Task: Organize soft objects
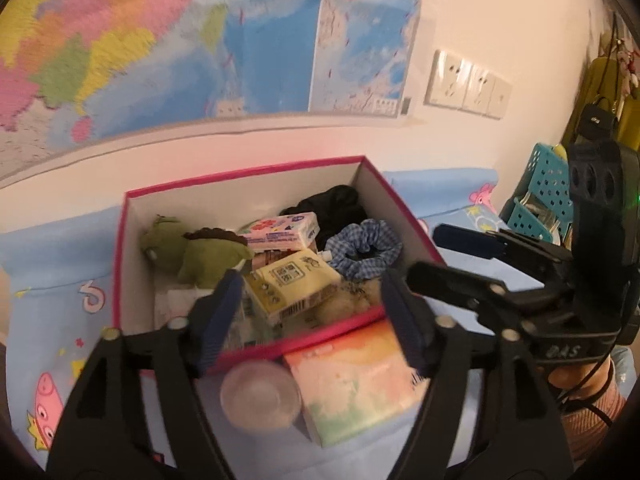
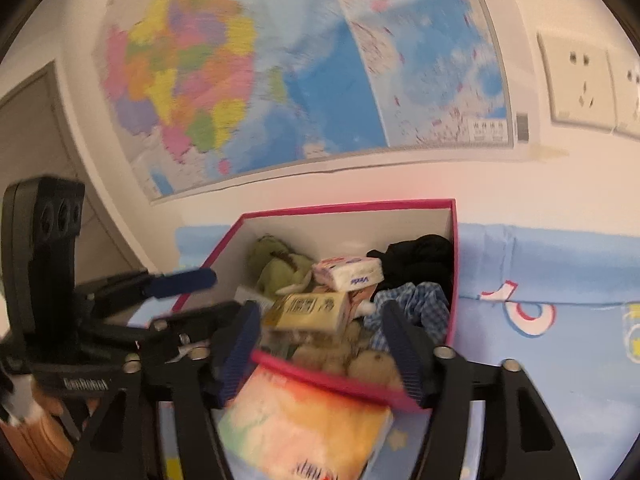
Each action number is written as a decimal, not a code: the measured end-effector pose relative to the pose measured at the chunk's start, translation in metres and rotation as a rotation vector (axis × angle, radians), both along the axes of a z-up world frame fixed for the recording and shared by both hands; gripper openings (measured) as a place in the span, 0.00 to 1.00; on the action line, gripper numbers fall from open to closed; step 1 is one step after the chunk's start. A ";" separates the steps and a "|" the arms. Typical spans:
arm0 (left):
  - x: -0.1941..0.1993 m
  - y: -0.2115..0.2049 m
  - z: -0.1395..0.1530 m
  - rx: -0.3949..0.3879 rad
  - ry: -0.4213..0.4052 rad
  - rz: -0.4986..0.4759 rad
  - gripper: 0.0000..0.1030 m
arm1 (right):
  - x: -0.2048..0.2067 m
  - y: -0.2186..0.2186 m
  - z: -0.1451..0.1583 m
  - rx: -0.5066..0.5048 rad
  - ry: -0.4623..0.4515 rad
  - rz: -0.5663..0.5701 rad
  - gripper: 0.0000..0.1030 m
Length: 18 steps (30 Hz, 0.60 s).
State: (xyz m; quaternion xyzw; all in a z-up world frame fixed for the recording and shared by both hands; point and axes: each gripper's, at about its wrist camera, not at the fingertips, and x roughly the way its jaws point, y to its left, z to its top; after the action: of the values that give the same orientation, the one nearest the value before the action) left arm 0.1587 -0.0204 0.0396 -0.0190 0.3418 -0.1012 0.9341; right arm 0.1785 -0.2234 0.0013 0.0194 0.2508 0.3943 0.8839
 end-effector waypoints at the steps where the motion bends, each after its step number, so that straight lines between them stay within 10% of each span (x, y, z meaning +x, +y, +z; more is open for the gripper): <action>1: -0.007 0.002 0.001 0.000 -0.012 0.002 0.83 | -0.013 -0.004 0.000 -0.005 -0.034 0.000 0.74; 6: -0.050 0.005 -0.004 0.018 -0.079 0.048 1.00 | -0.055 -0.013 -0.010 -0.032 -0.112 -0.046 1.00; 18: -0.101 0.020 -0.053 0.013 0.021 0.219 1.00 | -0.101 -0.011 -0.057 -0.097 -0.080 -0.093 1.00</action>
State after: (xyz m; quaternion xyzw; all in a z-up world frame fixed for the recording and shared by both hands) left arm 0.0581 -0.0004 -0.0137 -0.0515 0.3481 0.0041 0.9360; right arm 0.0776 -0.2348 -0.0553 -0.0279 0.2329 0.3407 0.9104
